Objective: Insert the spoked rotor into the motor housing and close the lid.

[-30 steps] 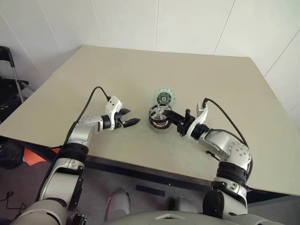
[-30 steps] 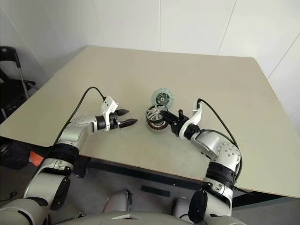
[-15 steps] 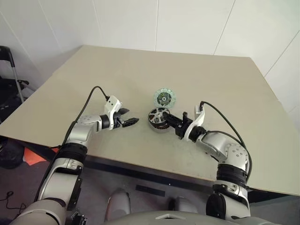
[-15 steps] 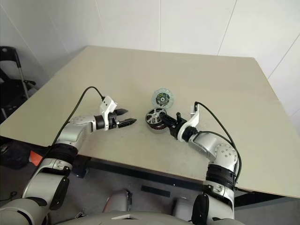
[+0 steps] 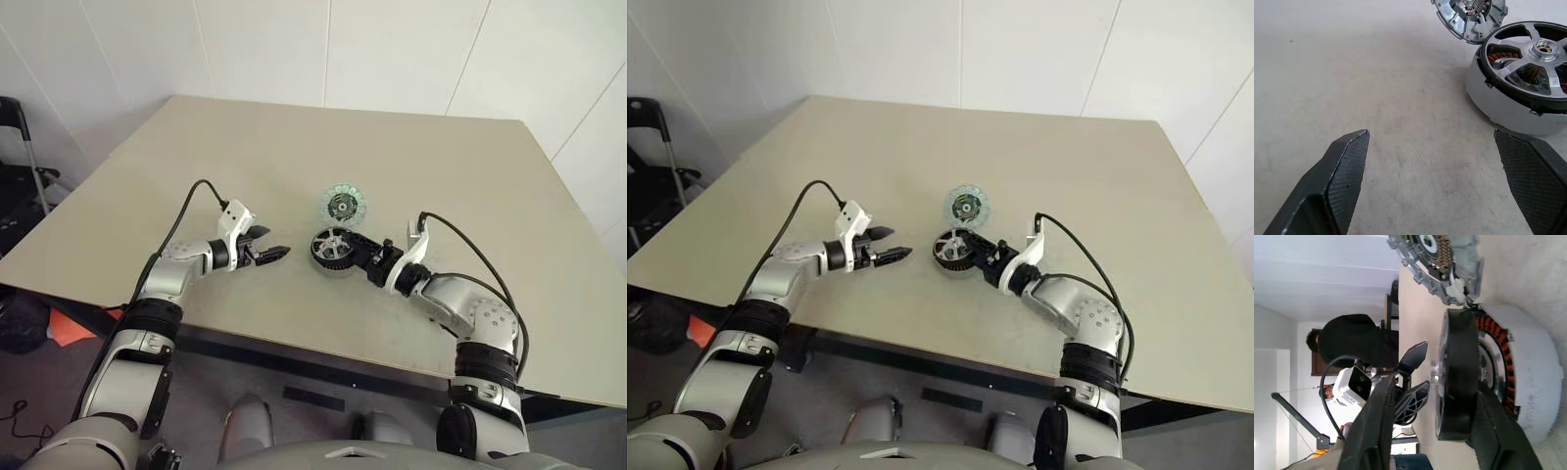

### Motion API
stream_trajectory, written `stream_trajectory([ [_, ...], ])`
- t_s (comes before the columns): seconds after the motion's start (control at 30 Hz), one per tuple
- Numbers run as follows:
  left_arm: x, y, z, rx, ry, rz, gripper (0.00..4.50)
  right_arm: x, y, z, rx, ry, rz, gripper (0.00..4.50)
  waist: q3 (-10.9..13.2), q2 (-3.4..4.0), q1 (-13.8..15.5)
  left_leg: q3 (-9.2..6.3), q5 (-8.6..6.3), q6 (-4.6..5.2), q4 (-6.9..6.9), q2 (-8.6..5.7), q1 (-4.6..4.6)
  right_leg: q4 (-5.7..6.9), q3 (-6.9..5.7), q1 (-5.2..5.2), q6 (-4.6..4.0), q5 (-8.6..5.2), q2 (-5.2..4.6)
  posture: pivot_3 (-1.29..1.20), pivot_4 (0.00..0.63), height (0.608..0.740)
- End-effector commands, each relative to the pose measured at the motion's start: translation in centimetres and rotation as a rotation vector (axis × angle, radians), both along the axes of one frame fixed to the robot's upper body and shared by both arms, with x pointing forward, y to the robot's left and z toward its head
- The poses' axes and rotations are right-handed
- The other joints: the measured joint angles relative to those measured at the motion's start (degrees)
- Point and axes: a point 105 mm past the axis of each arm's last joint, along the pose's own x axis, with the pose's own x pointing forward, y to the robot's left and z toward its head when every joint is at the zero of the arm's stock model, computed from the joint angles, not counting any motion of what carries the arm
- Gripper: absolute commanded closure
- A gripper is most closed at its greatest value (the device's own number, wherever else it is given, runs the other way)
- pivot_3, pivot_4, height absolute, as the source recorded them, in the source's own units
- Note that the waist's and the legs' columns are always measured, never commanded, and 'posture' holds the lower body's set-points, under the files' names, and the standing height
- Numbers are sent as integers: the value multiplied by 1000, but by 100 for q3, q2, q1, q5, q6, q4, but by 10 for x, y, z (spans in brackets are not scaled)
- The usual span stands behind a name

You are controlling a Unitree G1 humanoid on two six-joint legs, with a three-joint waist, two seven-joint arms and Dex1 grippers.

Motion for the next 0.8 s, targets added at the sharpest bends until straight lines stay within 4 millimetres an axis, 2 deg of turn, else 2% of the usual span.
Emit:
stream_trajectory([
  [0.03,6,3,14,-9,-54,8,168,-1,-5,13,-27,-78,-10,1679,0,-1,3,0,0,0,1,0,0,0,0,1,1,0,0,0,0,740],
  [0.2,5,2,14,-10,-53,4,168,-5,-14,23,-90,-167,-21,1679,0,-1,24,0,0,0,2,-1,-4,-2,0,1,1,0,-1,0,0,740],
  [0.43,6,-1,13,-12,-52,-4,168,-3,-23,23,-225,-242,-63,1679,0,-1,27,-1,0,1,1,0,-4,-2,0,1,13,-8,0,0,0,740],
  [0.67,7,-2,13,-13,-53,-6,168,2,-22,28,-323,-341,-66,1679,0,-1,26,-1,0,1,2,-1,-4,-2,0,1,-4,2,0,0,0,740],
  [0.8,7,-2,14,-13,-55,-5,168,7,-14,33,-466,-473,-17,1679,0,-2,24,-1,-1,2,2,-1,-5,-3,0,1,-8,5,0,0,0,740],
])
